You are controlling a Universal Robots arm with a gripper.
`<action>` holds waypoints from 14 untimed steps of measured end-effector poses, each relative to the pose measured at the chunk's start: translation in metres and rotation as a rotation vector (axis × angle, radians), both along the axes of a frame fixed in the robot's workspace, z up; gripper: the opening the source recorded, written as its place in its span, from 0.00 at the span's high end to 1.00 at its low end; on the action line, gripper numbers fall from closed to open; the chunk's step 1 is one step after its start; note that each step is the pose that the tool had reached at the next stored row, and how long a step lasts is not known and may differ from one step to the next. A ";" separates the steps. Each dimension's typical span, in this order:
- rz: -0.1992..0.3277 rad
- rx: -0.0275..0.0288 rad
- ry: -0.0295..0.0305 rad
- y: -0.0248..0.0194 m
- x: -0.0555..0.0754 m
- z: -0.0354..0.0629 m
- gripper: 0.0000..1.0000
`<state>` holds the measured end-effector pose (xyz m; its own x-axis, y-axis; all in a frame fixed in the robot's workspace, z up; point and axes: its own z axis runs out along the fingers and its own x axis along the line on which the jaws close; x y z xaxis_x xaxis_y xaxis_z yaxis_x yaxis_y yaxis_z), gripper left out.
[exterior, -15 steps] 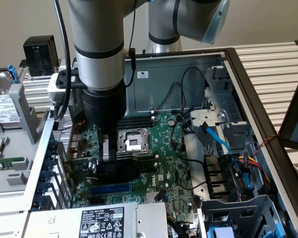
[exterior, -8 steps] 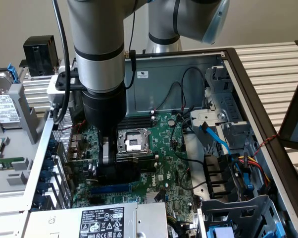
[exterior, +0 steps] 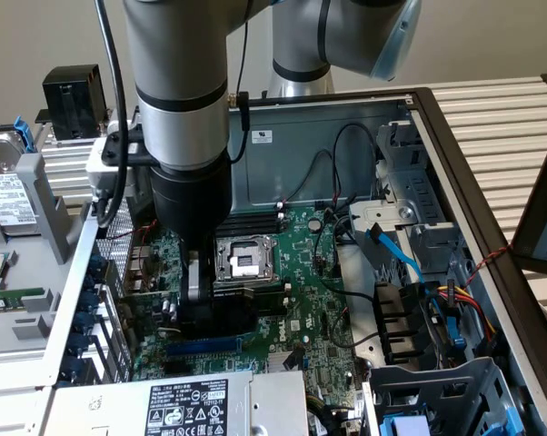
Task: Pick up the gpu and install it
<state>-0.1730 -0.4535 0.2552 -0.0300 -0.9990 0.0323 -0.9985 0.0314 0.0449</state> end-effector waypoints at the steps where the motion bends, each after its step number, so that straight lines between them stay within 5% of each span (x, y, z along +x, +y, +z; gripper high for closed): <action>1: -0.001 0.0000 -0.0013 0.0005 0.000 0.0000 0.73; 7: -0.008 0.0002 -0.0088 0.0008 -0.004 -0.0006 0.73; 14: -0.014 0.0003 -0.0103 0.0008 -0.004 -0.0013 0.73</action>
